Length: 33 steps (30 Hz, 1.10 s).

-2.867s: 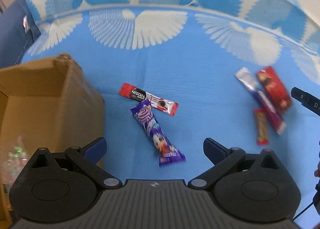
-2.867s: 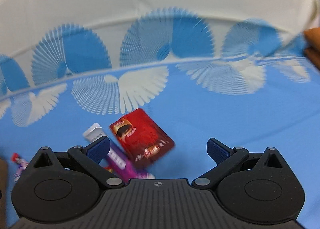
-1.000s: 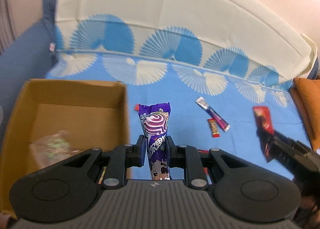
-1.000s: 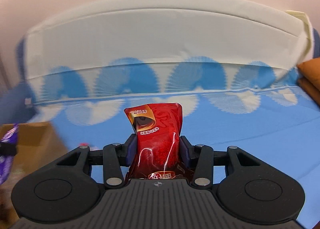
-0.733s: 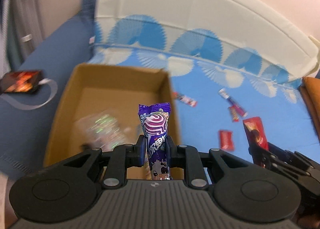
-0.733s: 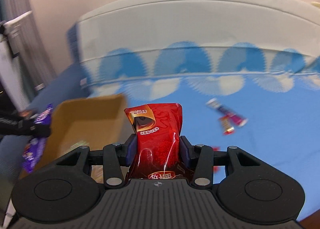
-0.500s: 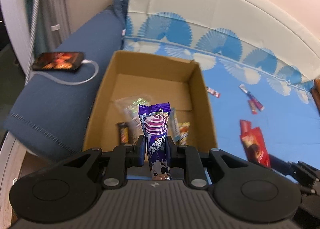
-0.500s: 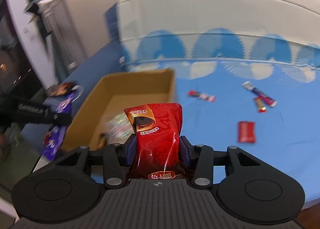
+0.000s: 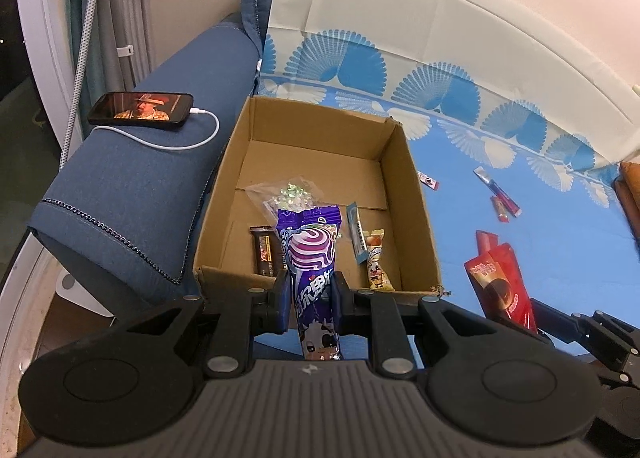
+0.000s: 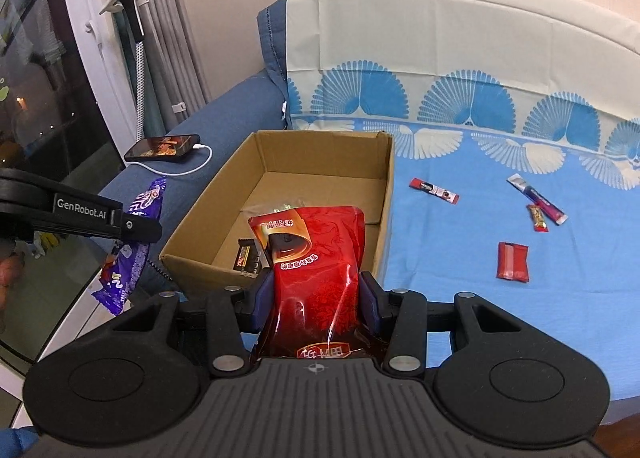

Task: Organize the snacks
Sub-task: 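Carry the lollipop pack in the left tool while the right tool carries the chip bag to the box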

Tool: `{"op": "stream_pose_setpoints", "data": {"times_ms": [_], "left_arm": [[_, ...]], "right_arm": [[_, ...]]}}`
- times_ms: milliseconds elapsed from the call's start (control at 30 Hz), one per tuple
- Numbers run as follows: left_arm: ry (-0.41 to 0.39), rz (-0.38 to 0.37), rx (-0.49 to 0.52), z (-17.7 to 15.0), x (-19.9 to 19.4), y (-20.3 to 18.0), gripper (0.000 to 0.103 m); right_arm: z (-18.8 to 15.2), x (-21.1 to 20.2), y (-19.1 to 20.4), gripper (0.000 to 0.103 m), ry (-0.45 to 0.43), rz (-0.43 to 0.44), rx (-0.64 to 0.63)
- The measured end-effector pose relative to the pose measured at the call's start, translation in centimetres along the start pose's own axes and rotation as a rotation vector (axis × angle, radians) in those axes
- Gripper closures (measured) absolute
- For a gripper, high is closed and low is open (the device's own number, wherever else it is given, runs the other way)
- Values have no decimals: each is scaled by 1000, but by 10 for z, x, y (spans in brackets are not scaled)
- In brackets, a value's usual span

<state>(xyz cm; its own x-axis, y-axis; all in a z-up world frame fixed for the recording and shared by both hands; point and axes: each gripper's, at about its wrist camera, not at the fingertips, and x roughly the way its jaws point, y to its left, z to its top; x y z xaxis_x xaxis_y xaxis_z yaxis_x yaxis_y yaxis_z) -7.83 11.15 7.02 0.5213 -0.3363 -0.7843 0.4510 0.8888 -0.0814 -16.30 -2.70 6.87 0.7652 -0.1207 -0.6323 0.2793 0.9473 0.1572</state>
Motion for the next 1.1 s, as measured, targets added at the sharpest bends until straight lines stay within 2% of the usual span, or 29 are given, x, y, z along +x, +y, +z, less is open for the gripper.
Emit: {"op": "stream_pose_setpoints", "data": {"times_ms": [533, 1100], "left_arm": [[-7, -5, 8, 0, 0, -1, 81], [37, 0, -6, 9, 25, 4, 81]], "right_arm": [[-1, -2, 1, 55, 2, -6, -6], [4, 16, 5, 55, 57, -5, -12]]}}
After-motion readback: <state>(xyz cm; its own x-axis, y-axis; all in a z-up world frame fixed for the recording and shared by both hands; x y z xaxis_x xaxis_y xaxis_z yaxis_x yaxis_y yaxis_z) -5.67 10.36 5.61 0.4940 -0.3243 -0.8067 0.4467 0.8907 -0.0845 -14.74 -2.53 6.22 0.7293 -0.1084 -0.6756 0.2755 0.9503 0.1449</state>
